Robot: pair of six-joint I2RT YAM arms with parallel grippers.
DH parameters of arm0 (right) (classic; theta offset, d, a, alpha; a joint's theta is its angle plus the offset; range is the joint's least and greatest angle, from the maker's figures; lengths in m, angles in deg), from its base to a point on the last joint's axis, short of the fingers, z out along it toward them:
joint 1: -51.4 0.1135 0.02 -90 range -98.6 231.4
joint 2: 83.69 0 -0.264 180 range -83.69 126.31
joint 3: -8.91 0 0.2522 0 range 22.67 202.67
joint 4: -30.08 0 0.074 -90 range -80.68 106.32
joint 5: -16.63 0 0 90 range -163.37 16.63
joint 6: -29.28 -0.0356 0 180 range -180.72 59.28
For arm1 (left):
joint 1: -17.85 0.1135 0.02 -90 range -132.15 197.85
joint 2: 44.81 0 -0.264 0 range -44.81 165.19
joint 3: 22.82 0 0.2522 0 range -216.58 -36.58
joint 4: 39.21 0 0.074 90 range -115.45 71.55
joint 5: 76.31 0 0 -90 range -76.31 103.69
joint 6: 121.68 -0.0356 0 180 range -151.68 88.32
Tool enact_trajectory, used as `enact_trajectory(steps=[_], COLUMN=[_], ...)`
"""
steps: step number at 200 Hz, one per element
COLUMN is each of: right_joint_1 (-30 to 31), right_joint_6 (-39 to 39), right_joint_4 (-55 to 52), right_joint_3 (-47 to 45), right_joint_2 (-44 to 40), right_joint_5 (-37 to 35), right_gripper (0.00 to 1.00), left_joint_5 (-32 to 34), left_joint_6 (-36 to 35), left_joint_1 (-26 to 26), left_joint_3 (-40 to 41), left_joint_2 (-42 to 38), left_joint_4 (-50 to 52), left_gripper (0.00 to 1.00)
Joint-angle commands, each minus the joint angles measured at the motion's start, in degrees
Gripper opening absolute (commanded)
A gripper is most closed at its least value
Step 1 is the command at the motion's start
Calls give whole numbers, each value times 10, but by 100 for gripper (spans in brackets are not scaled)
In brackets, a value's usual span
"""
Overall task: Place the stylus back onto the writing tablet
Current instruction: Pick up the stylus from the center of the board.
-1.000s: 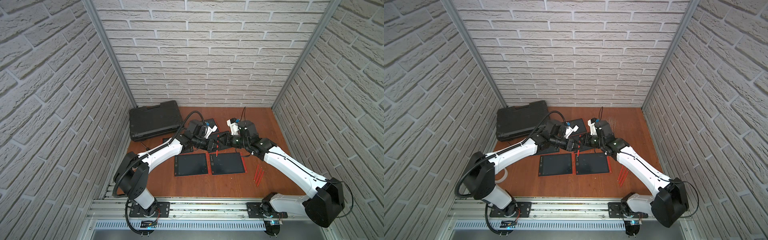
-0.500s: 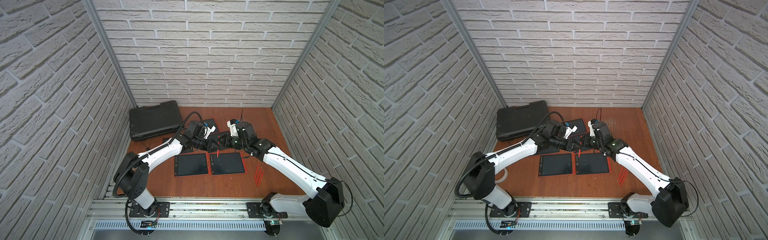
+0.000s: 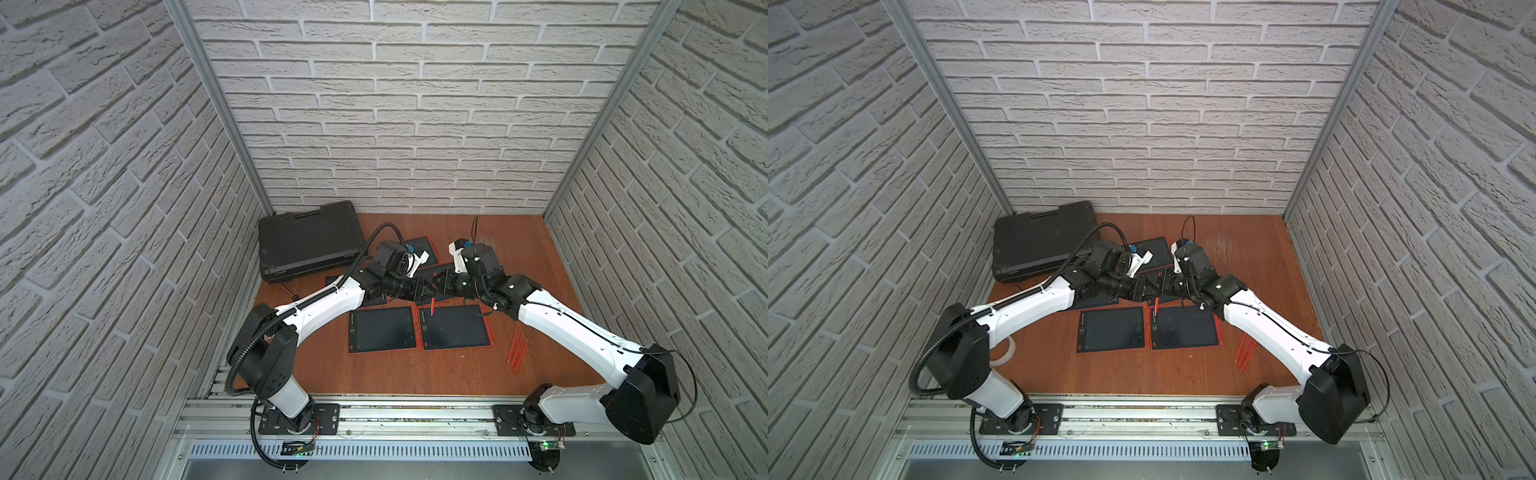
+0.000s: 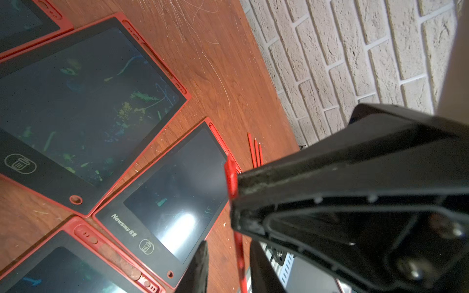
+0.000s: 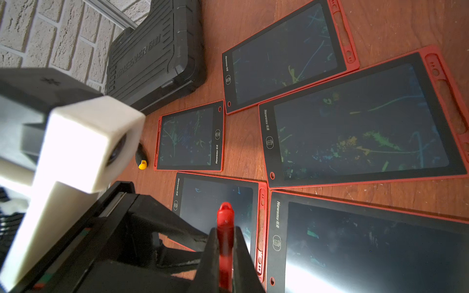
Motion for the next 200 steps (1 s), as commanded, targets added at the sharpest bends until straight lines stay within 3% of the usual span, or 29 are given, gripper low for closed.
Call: enact_trajectory(steps=[1,200], right_joint_1=[10,40], right_joint_6=[-10,-12], right_joint_4=[15,13], right_joint_3=[15,28], right_joint_2=[8,34], right_joint_5=[-13,-38], right_gripper=[10,10], left_joint_5=[1,3], left_joint_6=[-7,-1], left_joint_1=[1,3], left_joint_3=[-4,-7], left_joint_2=[-9,-6], left_joint_4=[0,7], left_gripper=[26,8])
